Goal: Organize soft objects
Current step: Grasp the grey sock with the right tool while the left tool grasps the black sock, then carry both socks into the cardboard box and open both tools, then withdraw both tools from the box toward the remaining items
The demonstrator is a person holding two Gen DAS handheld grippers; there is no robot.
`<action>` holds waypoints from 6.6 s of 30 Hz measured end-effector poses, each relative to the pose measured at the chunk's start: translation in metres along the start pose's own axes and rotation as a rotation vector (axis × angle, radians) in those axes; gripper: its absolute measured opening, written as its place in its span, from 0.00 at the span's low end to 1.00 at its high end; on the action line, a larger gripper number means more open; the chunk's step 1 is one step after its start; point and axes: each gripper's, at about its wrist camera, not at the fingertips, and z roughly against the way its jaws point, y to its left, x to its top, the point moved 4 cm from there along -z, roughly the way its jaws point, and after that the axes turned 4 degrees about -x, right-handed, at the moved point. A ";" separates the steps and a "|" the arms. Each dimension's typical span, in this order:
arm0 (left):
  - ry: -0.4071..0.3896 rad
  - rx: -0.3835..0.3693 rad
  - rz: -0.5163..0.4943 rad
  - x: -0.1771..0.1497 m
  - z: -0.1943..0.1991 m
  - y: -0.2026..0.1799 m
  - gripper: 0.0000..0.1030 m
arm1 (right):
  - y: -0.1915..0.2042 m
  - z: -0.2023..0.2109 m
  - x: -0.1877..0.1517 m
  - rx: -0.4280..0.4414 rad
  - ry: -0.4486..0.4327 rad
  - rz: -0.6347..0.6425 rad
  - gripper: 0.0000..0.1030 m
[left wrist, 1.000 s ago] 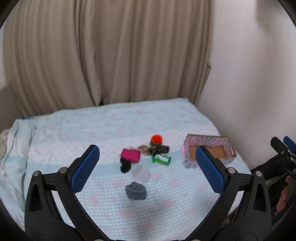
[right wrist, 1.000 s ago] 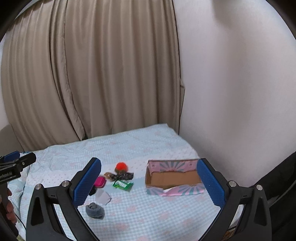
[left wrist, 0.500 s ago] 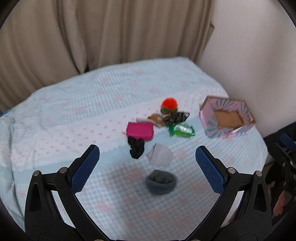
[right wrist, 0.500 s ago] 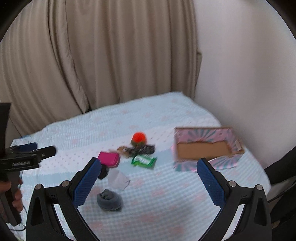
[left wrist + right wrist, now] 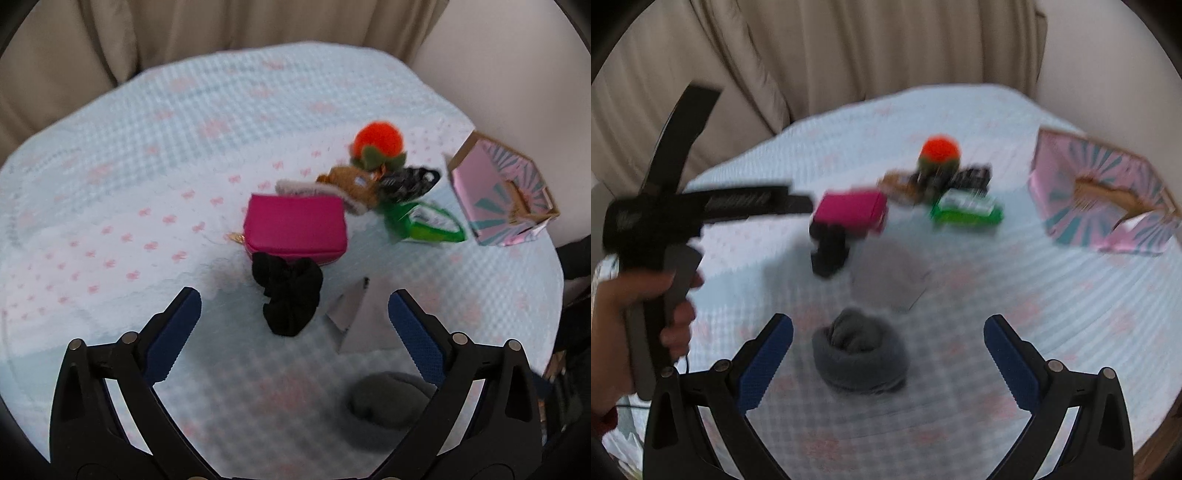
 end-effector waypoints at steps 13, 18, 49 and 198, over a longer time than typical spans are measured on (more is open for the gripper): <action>0.099 -0.007 0.028 -0.017 -0.084 0.017 0.49 | 0.023 -0.089 -0.037 0.058 0.187 -0.025 0.84; 0.113 -0.030 0.023 -0.016 -0.087 0.012 0.19 | 0.033 -0.097 -0.038 0.099 0.235 -0.016 0.64; -0.039 0.013 0.004 0.049 0.101 -0.050 0.14 | 0.004 0.036 0.076 0.090 0.056 -0.064 0.46; 0.131 -0.091 -0.604 0.062 -0.005 -0.047 1.00 | -0.078 -0.034 0.135 0.026 0.050 0.165 1.00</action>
